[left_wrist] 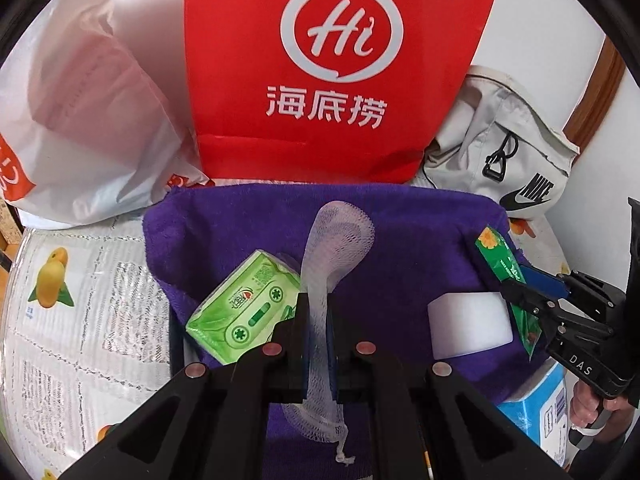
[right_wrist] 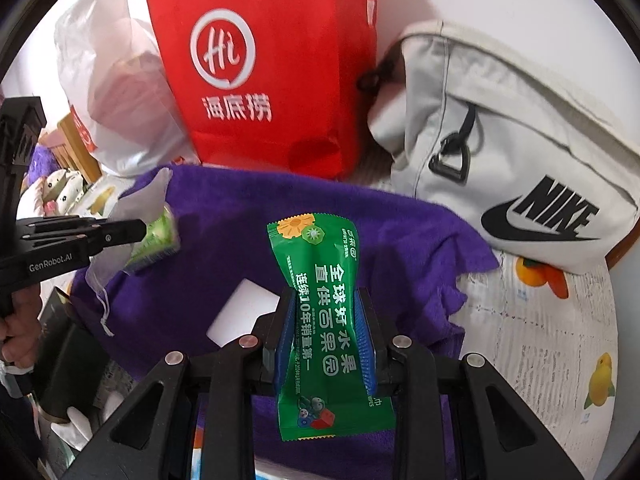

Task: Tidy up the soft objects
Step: 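Carry the mesh bag with the left gripper while the right carries the snack packet over the towel, then open both grippers to drop the snack packet and mesh bag onto the towel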

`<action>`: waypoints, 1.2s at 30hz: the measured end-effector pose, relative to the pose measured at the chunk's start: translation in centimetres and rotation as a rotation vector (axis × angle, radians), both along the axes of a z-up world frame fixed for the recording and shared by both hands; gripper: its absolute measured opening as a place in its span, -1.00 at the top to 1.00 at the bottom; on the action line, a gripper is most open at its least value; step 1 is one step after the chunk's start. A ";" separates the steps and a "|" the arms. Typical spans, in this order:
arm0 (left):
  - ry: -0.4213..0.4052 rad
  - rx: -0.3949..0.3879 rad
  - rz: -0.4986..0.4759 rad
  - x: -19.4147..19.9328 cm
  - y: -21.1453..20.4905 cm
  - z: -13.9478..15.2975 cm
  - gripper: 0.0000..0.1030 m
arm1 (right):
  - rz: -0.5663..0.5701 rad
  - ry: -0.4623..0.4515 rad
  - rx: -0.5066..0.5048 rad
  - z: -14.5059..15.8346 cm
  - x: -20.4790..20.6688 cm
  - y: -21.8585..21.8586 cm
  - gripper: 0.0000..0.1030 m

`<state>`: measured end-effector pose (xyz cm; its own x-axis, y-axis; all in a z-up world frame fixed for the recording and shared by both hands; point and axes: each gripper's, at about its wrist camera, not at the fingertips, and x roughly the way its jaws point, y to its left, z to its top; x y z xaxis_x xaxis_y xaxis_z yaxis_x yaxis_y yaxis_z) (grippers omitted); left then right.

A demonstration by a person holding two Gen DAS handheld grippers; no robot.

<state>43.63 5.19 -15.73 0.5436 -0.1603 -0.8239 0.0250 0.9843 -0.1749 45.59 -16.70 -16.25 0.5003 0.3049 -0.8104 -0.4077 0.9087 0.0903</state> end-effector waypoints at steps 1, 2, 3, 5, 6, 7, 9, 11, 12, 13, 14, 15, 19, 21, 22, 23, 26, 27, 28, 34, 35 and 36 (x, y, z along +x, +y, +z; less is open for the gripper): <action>0.002 0.000 0.000 0.1 -0.1 -0.1 0.80 | -0.002 0.007 -0.005 -0.2 0.1 -0.1 0.43; 0.008 0.000 0.004 0.2 -0.1 -0.2 0.80 | -0.002 0.016 -0.009 -0.4 0.2 -0.2 0.43; 0.013 -0.002 0.006 0.2 -0.1 -0.4 0.80 | -0.005 0.027 -0.012 -0.6 0.4 -0.3 0.43; 0.016 0.002 0.010 0.3 -0.1 -0.5 0.70 | -0.008 0.044 -0.011 -0.9 0.5 -0.5 0.38; 0.017 0.004 0.012 0.3 0.0 -0.5 0.64 | -0.007 0.051 -0.011 -1.1 0.5 -0.5 0.37; 0.015 0.004 0.011 0.3 0.0 -0.5 0.61 | -0.004 0.053 -0.012 -1.2 0.5 -0.6 0.34; 0.011 0.004 0.005 0.2 0.1 -0.4 0.54 | 0.007 0.058 -0.018 -1.4 0.5 -0.5 0.26; 0.009 0.020 0.007 0.2 -0.1 -0.2 -0.01 | 0.005 0.054 -0.022 -1.4 0.3 -0.5 -0.04; 0.001 0.028 0.017 0.1 -0.1 0.0 -0.08 | 0.003 0.048 -0.023 -1.3 0.2 -0.6 -0.10; -0.006 0.030 0.021 -0.1 0.0 0.3 -0.10 | -0.003 0.040 -0.023 -1.1 0.1 -0.6 -0.12; -0.010 0.026 0.021 -0.2 0.0 0.5 -0.10 | -0.007 0.034 -0.018 -0.9 -0.1 -0.6 -0.13; -0.012 0.025 0.022 -0.4 0.1 0.8 -0.10 | -0.008 0.033 -0.014 -0.7 -0.2 -0.7 -0.15; -0.035 0.037 0.029 -1.4 0.3 2.0 -0.14 | -0.036 0.012 0.009 0.8 -1.4 -1.5 -0.18; -0.060 0.037 0.034 -2.0 0.4 2.8 -0.25 | -0.039 0.005 0.021 1.6 -2.3 -1.8 -0.19; -0.071 0.039 0.038 -2.4 0.4 3.2 -0.33 | -0.040 -0.003 0.023 2.0 -2.9 -1.9 -0.19; -0.076 0.042 0.038 -2.6 0.4 3.5 -0.39 | -0.041 -0.013 0.025 2.4 -3.5 -2.0 -0.20; -0.100 0.047 0.043 -3.4 0.3 4.7 -0.46 | -0.041 -0.025 0.024 3.1 -4.9 -1.9 -0.22; -0.104 0.051 0.047 -3.8 0.3 5.2 -0.46 | -0.041 -0.026 0.025 3.2 -5.2 -1.8 -0.22; -0.105 0.055 0.048 -4.1 0.2 5.3 -0.46 | -0.042 -0.027 0.029 3.4 -5.7 -1.9 -0.22; -0.120 0.065 0.056 -7.2 0.6 6.7 -0.46 | -0.037 -0.025 0.055 4.3 -9.0 -1.8 -0.22; -0.121 0.062 0.058 -7.6 0.7 6.8 -0.46 | -0.038 -0.023 0.063 4.3 -9.5 -1.8 -0.22; -0.120 0.055 0.064 -8.5 1.0 7.0 -0.46 | -0.037 -0.018 0.075 4.4 -10.2 -1.8 -0.22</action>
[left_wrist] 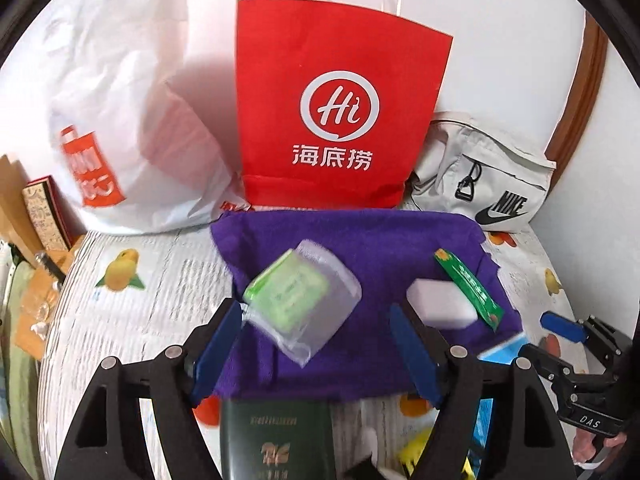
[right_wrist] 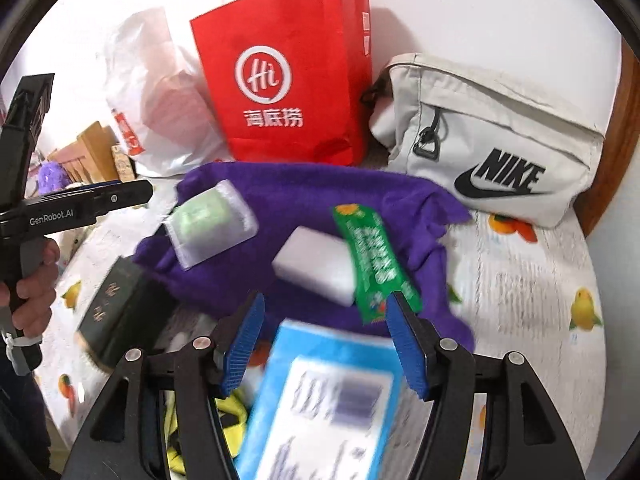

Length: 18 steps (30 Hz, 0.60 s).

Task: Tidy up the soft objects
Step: 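Lower the right gripper onto the yellow pouch and close on it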

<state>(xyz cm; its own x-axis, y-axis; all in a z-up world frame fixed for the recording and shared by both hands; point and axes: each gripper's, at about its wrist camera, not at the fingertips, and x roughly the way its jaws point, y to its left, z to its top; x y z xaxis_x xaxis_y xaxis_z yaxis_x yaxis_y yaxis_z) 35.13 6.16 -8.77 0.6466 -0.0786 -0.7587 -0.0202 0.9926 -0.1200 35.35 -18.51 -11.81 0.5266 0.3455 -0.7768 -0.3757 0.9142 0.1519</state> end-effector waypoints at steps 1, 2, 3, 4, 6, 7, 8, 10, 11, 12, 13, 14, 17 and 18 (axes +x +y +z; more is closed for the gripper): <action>0.001 -0.006 0.007 -0.7 0.2 0.1 -0.46 | 0.002 0.005 0.009 0.1 -0.7 0.0 -0.22; 0.001 -0.012 0.010 -1.3 0.4 0.2 -0.46 | 0.005 0.010 0.015 0.1 -1.6 0.2 -0.22; 0.004 -0.018 0.010 -2.1 0.5 0.1 -0.46 | 0.007 0.012 0.016 0.2 -2.3 0.3 -0.22; 0.004 -0.019 0.010 -2.8 0.6 0.1 -0.46 | 0.007 0.013 0.019 0.2 -3.2 0.4 -0.22; -0.004 -0.021 0.013 -4.7 0.9 0.1 -0.46 | 0.005 0.017 0.028 0.2 -4.8 0.6 -0.22; -0.005 -0.022 0.014 -5.5 1.0 0.1 -0.46 | 0.008 0.019 0.035 0.2 -5.7 0.7 -0.22; 0.001 -0.021 0.017 -6.3 1.1 -0.1 -0.46 | 0.013 0.023 0.045 0.2 -6.8 1.0 -0.22; 0.010 -0.020 0.018 -7.6 1.2 -0.4 -0.46 | 0.023 0.026 0.056 0.1 -8.2 1.5 -0.22; 0.014 -0.018 0.019 -8.3 1.3 -0.6 -0.46 | 0.031 0.024 0.058 0.0 -9.0 1.8 -0.21; 0.019 -0.015 0.024 -9.1 1.5 -0.9 -0.46 | 0.040 0.019 0.058 -0.1 -9.8 2.3 -0.21; 0.023 -0.014 0.028 -9.7 1.6 -1.1 -0.46 | 0.045 0.016 0.051 -0.3 -10.6 2.8 -0.21; 0.029 -0.014 0.033 -10.3 1.7 -1.4 -0.46 | 0.050 0.014 0.041 -0.5 -11.1 3.3 -0.15; 0.058 -0.029 0.037 -11.8 2.1 -2.3 -0.46 | 0.083 0.017 0.002 -1.5 -12.7 5.1 0.01; 0.064 -0.032 0.037 -12.3 2.2 -2.5 -0.46 | 0.087 0.017 -0.009 -1.7 -12.9 5.5 0.01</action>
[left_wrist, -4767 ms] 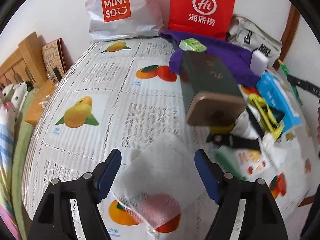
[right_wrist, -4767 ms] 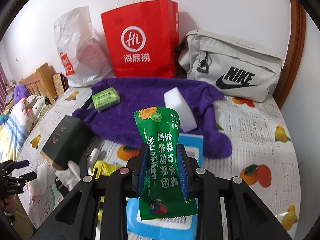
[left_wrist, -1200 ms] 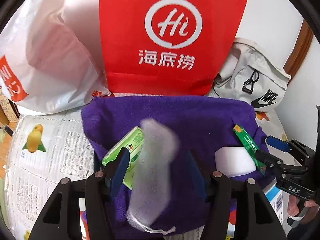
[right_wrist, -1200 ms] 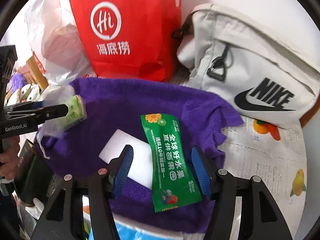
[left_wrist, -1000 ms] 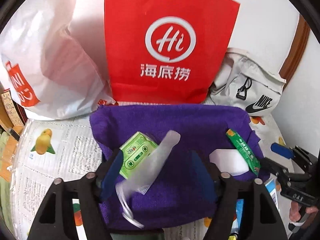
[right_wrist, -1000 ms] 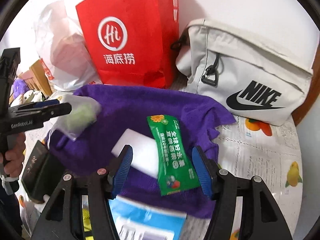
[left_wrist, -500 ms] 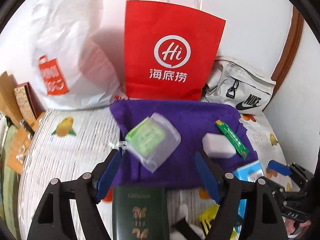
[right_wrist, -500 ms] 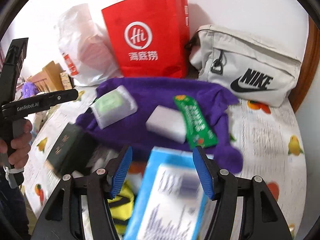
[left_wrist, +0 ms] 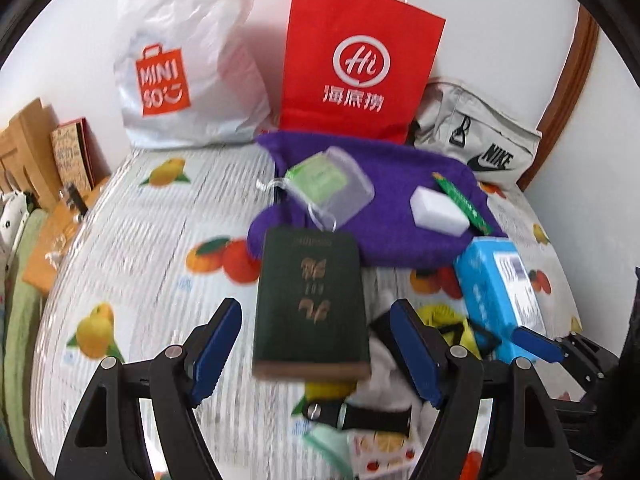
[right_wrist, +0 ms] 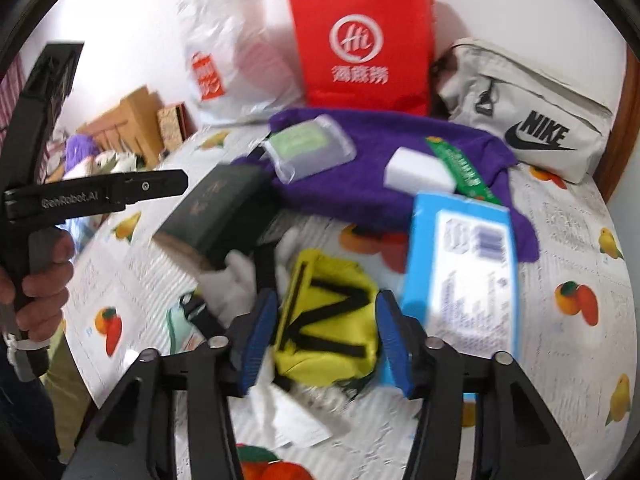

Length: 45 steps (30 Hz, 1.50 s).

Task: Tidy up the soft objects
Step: 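Lower the right gripper onto the yellow pouch and close on it, then grasp the black watch strap with the left gripper while the right lifts the yellow pouch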

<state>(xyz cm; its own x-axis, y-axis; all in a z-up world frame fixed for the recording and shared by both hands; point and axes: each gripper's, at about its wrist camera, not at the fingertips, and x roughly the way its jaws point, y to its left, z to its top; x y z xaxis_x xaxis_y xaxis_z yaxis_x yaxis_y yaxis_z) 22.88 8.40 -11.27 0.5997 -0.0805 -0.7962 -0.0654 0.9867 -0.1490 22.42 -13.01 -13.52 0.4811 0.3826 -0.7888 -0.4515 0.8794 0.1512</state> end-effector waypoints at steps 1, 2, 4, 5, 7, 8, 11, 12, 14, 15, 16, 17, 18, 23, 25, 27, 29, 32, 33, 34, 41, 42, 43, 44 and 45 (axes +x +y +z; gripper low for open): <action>0.001 -0.002 0.003 -0.4 0.2 -0.1 -0.46 | 0.007 -0.007 -0.019 -0.3 -0.4 0.6 0.01; 0.002 -0.005 0.009 -0.8 0.4 -0.3 -0.46 | 0.013 -0.013 -0.035 -0.6 -0.5 1.0 0.01; 0.008 -0.007 0.017 -1.5 0.7 -0.7 -0.46 | 0.016 -0.010 -0.074 -1.2 -0.7 1.7 0.01; 0.014 -0.006 0.016 -1.8 0.8 -1.0 -0.46 | 0.018 -0.010 -0.090 -1.6 -0.8 2.1 0.01; 0.021 -0.014 0.020 -2.5 1.3 -1.4 -0.46 | 0.022 -0.007 -0.119 -2.4 -0.7 2.8 0.01; 0.025 -0.017 0.022 -2.8 1.4 -1.5 -0.46 | 0.024 -0.009 -0.134 -2.6 -0.6 3.1 0.01; 0.032 -0.037 0.028 -3.3 2.1 -2.1 -0.46 | 0.035 -0.024 -0.206 -3.7 -0.5 4.4 0.01; 0.035 -0.044 0.032 -3.4 2.2 -2.2 -0.46 | 0.038 -0.025 -0.220 -3.9 -0.4 4.6 0.01; 0.039 -0.059 0.032 -3.5 2.5 -2.5 -0.46 | 0.034 -0.025 -0.260 -4.6 -0.3 5.2 0.00; 0.042 -0.063 0.027 -3.5 2.6 -2.7 -0.46 | 0.028 -0.026 -0.282 -4.9 -0.2 5.4 0.00; 0.045 -0.063 0.024 -3.5 2.6 -2.9 -0.46 | 0.026 -0.030 -0.308 -5.4 -0.1 5.6 0.01; 0.049 -0.061 0.021 -3.5 2.6 -3.1 -0.46 | 0.023 -0.034 -0.321 -5.6 -0.1 5.8 0.01; 0.053 -0.059 0.018 -3.5 2.6 -3.3 -0.46 | 0.021 -0.033 -0.319 -5.7 -0.1 5.8 0.05; 0.064 -0.079 0.014 -3.7 3.0 -3.9 -0.46 | 0.011 -0.047 -0.282 -4.2 -0.4 5.1 0.69; 0.070 -0.081 0.011 -3.9 3.0 -4.2 -0.46 | 0.003 -0.042 -0.229 -3.2 -0.5 4.4 0.71; 0.080 -0.082 0.008 -4.3 2.9 -4.5 -0.46 | -0.004 -0.030 -0.165 -2.3 -0.7 3.6 0.73; 0.089 -0.089 0.000 -4.7 2.7 -4.9 -0.46 | -0.014 -0.024 -0.105 -1.4 -1.2 2.6 0.74; 0.110 -0.100 -0.014 -5.6 2.1 -5.5 -0.46 | -0.021 -0.017 -0.033 -0.3 -2.0 1.7 0.75; 0.114 -0.103 -0.020 -5.9 1.9 -5.7 -0.46 | -0.023 -0.013 -0.007 0.1 -2.4 1.2 0.75; 0.119 -0.106 -0.027 -6.2 1.6 -5.9 -0.46 | -0.025 -0.012 0.014 0.4 -2.8 0.8 0.75; 0.145 -0.060 -0.061 -7.5 -0.4 -7.3 -0.46 | -0.017 -0.003 0.091 1.3 -5.9 -1.0 0.75; 0.146 -0.054 -0.068 -7.7 -0.6 -7.5 -0.46 | -0.017 -0.009 0.088 1.3 -6.3 -1.3 0.75; 0.144 -0.044 -0.076 -7.9 -0.9 -7.7 -0.46 | -0.018 -0.010 0.081 1.2 -6.8 -1.6 0.75; 0.138 -0.027 -0.093 -8.1 -1.2 -7.9 -0.46 | -0.023 -0.011 0.075 1.1 -7.4 -2.0 0.75; 0.138 -0.017 -0.104 -8.3 -1.4 -8.0 -0.46 | -0.029 -0.010 0.069 1.0 -7.7 -2.5 0.75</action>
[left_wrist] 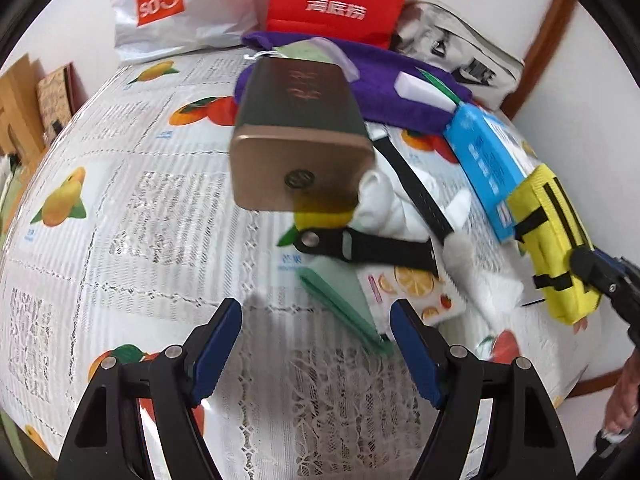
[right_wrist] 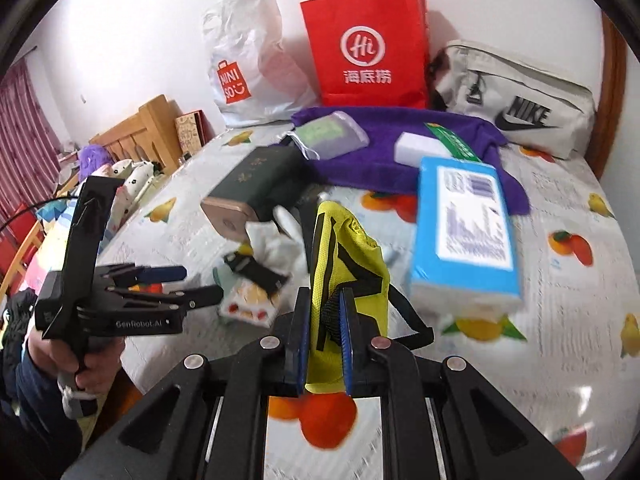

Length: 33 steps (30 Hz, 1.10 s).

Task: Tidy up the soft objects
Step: 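Grasp the black watch strap with the left gripper while the right lifts the yellow pouch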

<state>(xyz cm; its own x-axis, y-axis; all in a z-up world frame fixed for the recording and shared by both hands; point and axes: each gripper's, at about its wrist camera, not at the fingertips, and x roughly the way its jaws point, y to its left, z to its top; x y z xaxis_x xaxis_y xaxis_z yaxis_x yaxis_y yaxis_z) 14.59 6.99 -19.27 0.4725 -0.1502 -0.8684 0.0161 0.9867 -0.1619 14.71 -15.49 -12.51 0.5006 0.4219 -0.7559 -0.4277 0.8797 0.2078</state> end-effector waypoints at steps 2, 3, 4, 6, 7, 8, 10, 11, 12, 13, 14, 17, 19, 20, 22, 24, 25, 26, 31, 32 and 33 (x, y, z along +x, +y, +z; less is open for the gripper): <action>0.000 0.004 -0.015 -0.3 -0.3 -0.1 -0.46 | -0.018 0.003 -0.019 -0.3 -0.6 -1.0 0.75; -0.012 -0.019 -0.025 -0.4 -0.5 0.1 -0.46 | -0.035 0.003 -0.029 -0.5 -0.9 -1.7 0.75; -0.021 -0.039 -0.038 -0.5 -0.8 0.3 -0.46 | -0.049 0.006 -0.036 -0.7 -1.1 -2.3 0.75; -0.051 -0.067 -0.064 -0.7 -1.6 0.9 -0.46 | -0.070 0.019 -0.031 -1.2 -1.2 -3.4 0.75; -0.058 -0.070 -0.072 -0.7 -2.0 1.1 -0.46 | -0.084 0.024 -0.031 -1.5 -1.3 -4.0 0.75; -0.060 -0.071 -0.083 -0.6 -2.4 1.1 -0.46 | -0.105 0.026 -0.036 -1.8 -1.2 -4.5 0.75; -0.053 -0.057 -0.097 -0.1 -3.3 0.9 -0.46 | -0.119 0.035 -0.037 -2.3 -1.3 -5.0 0.75; -0.049 -0.042 -0.098 0.2 -3.8 0.7 -0.46 | -0.117 0.045 -0.036 -2.7 -1.2 -5.0 0.75; -0.039 -0.016 -0.087 0.6 -4.2 0.3 -0.46 | -0.114 0.050 -0.038 -3.1 -1.2 -5.0 0.75; -0.034 -0.002 -0.081 0.8 -4.4 0.0 -0.46 | -0.106 0.051 -0.041 -3.4 -1.2 -4.8 0.74; -0.032 0.013 -0.077 1.0 -4.7 -0.3 -0.47 | -0.099 0.052 -0.046 -3.7 -1.3 -4.7 0.73; -0.045 0.049 -0.078 1.3 -5.3 -0.5 -0.54 | -0.057 0.056 -0.071 -4.8 -1.5 -3.5 0.65; -0.050 0.079 -0.077 1.6 -5.7 -0.7 -0.55 | -0.033 0.053 -0.094 -5.4 -1.6 -2.7 0.59; -0.053 0.111 -0.081 1.6 -6.1 -0.9 -0.55 | -0.021 0.048 -0.105 -5.6 -1.7 -2.4 0.55; -0.058 0.161 -0.095 1.5 -6.7 -1.1 -0.54 | -0.012 0.044 -0.114 -5.8 -1.9 -2.2 0.49; -0.078 0.201 -0.097 1.2 -7.1 -1.3 -0.36 | -0.012 0.045 -0.108 -5.7 -2.1 -2.4 0.31; -0.086 0.212 -0.099 1.1 -7.1 -1.2 -0.16 | -0.019 0.038 -0.105 -5.6 -2.2 -2.6 0.18; -0.088 0.212 -0.100 1.0 -7.0 -0.9 0.03 | -0.034 0.028 -0.102 -5.4 -2.3 -2.9 0.02; -0.075 0.163 -0.118 0.2 -5.9 0.0 0.18 | -0.099 0.006 -0.084 -5.3 -1.9 -4.1 -0.37; -0.075 0.167 -0.120 0.1 -6.0 0.0 0.18 | -0.108 0.013 -0.086 -5.5 -1.7 -4.2 -0.37; -0.075 0.168 -0.115 -0.1 -5.8 0.2 0.18 | -0.114 0.022 -0.087 -5.8 -1.4 -4.2 -0.37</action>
<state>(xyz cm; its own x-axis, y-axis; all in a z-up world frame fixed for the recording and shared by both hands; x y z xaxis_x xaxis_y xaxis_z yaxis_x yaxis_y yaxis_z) 14.48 1.18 -19.11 0.5246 -0.0633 -0.8490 0.1363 0.9906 0.0104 13.29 -19.70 -18.31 0.5244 0.2953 -0.7986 -0.3200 0.9375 0.1365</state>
